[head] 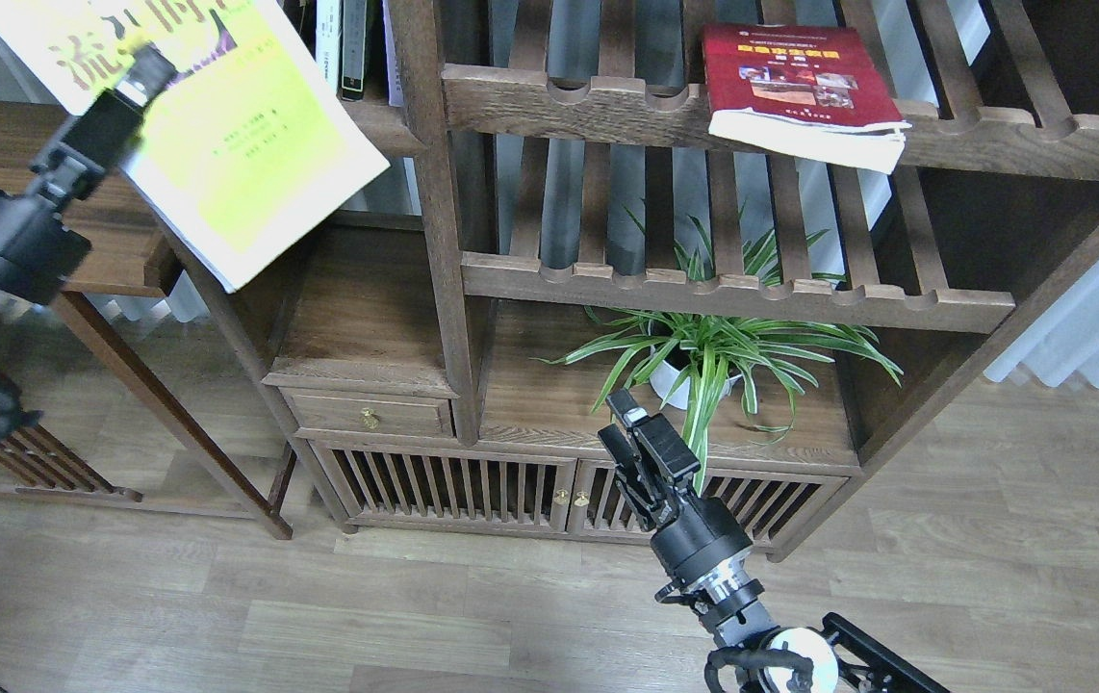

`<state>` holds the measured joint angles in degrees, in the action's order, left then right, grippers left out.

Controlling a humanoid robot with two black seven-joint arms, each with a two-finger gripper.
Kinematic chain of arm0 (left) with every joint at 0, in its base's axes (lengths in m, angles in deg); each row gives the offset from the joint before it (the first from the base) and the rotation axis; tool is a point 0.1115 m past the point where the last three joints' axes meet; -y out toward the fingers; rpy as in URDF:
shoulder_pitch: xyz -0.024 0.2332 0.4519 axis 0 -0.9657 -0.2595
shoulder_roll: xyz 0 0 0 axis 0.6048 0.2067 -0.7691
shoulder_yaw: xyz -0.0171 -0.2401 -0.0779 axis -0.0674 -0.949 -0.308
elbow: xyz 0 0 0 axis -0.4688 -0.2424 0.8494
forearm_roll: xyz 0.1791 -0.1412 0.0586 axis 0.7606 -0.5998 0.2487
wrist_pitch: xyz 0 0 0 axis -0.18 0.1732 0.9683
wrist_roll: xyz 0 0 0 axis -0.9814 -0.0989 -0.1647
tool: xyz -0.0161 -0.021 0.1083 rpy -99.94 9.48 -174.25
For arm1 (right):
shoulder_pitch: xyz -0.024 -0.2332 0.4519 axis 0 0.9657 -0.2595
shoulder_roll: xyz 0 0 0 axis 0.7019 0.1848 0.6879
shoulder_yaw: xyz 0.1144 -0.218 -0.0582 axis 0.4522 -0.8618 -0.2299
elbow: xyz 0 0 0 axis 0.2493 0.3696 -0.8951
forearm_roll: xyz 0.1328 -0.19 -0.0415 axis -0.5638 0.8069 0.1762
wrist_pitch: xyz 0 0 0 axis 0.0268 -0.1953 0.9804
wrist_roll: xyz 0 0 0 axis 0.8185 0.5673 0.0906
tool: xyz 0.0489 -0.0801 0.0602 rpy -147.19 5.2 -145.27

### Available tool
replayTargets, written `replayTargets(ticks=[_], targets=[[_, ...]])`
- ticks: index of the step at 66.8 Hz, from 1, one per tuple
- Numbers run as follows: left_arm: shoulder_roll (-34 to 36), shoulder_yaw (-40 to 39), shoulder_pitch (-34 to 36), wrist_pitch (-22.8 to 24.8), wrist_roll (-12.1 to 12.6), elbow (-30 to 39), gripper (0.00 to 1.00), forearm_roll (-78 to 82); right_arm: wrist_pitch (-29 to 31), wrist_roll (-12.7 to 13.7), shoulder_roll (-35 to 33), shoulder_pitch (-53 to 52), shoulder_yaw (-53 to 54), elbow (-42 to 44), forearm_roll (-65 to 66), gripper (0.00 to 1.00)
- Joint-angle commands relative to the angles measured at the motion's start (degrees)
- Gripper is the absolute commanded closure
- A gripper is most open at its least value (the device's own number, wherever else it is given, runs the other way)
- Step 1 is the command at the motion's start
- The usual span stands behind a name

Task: Organize books on shelf

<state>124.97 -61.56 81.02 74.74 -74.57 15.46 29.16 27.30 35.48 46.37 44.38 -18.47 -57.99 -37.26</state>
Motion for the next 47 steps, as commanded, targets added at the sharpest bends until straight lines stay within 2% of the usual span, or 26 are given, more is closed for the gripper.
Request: replayTargets(ticks=[1,17,30,31,47], targets=[[2.97,-3.33,0.07,-0.02,-0.05,-0.08,0.95,0.01,0.0,-0.01,-0.27,0.16,0.08,0.01,-0.01,0.22],[8.95,-3.95,-0.02,-0.02,0.39,-0.08,0.96,0.19,0.0,0.08,-0.62,0.6,0.08,0.71,-0.01,0.22],[7.37,-5.71,0.15,-0.02,4.69,-0.08,0.96,0.45,0.0,0.34,-0.62,0.33,-0.18,0.98,0.17,0.22],[6.41,-6.41,0.15,-0.02,5.74,-0.08,0.97,1.41,0.0,0.34,-0.62,0.33,-0.36,1.32,0.25,0.22],[1.39,-10.89,0.77,-0.02,5.93,-0.26,1.0,6.52,0.0,0.43,-0.27,-0.02,-0.45,1.68,1.48,0.22]])
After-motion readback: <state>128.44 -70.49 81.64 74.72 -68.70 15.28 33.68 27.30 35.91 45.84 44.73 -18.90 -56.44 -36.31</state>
